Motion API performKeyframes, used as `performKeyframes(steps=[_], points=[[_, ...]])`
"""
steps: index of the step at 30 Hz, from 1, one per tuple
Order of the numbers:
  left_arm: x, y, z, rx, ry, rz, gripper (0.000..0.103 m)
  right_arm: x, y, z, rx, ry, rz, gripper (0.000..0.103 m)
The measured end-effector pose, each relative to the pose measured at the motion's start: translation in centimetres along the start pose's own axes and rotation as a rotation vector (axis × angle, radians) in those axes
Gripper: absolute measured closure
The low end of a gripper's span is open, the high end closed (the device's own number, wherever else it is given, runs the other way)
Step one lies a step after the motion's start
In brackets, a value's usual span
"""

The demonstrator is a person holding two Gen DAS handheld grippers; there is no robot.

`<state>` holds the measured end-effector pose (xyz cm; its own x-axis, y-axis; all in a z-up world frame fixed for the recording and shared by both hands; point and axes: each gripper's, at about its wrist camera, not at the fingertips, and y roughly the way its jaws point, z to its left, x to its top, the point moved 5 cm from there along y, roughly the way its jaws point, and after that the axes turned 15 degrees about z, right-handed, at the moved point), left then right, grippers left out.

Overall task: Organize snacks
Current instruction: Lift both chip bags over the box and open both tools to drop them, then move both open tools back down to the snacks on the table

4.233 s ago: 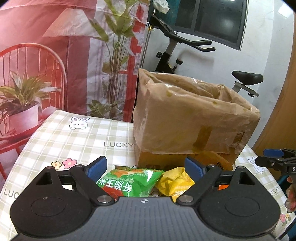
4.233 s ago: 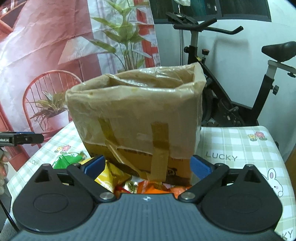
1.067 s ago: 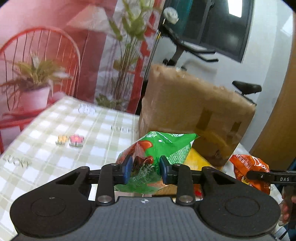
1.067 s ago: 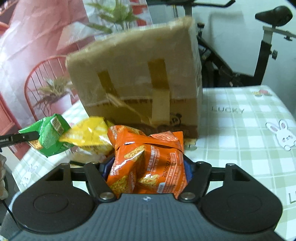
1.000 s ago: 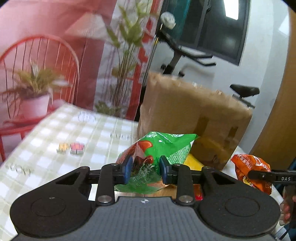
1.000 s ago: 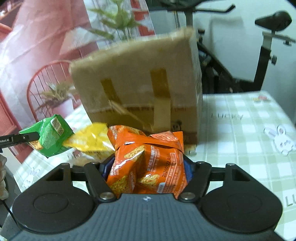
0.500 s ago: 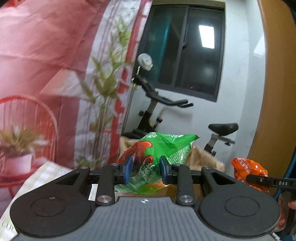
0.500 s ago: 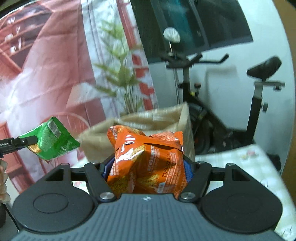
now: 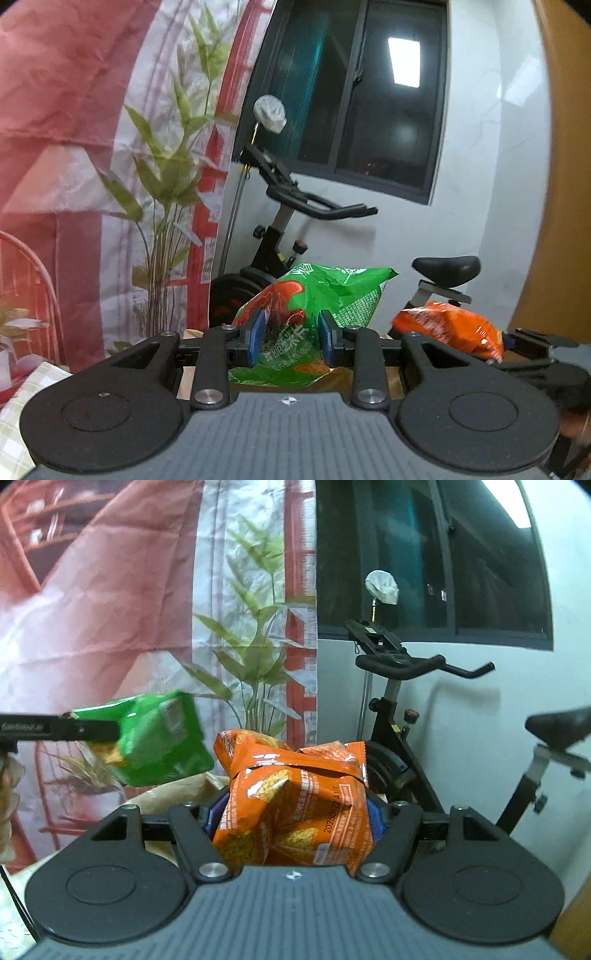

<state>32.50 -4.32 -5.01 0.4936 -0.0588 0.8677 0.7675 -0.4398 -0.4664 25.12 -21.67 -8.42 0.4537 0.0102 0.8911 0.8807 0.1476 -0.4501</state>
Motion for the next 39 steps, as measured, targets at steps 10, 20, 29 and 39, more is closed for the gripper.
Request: performKeyframes(steps=[10,20,29,39], points=[[-0.3,5.0,2.5,0.057,-0.034,0.107,0.041,-0.2,8.3,1.2,0.007,-0.037,0.117,0.024],[-1.5,1.4,2.3,0.076,0.009,0.14,0.016,-0.9,5.8,0.9,0.065,0.033,0.142,0.009],[-4.9,-2.9,2.4,0.103,0.007,0.182,0.015,-3.4,0.4,2.0,0.087,0.057,0.16,0.009],[-8.9,-6.7,2.4,0.138,0.013,0.213,0.015,-7.3,-3.6,3.1,0.101,0.088,0.173,0.009]])
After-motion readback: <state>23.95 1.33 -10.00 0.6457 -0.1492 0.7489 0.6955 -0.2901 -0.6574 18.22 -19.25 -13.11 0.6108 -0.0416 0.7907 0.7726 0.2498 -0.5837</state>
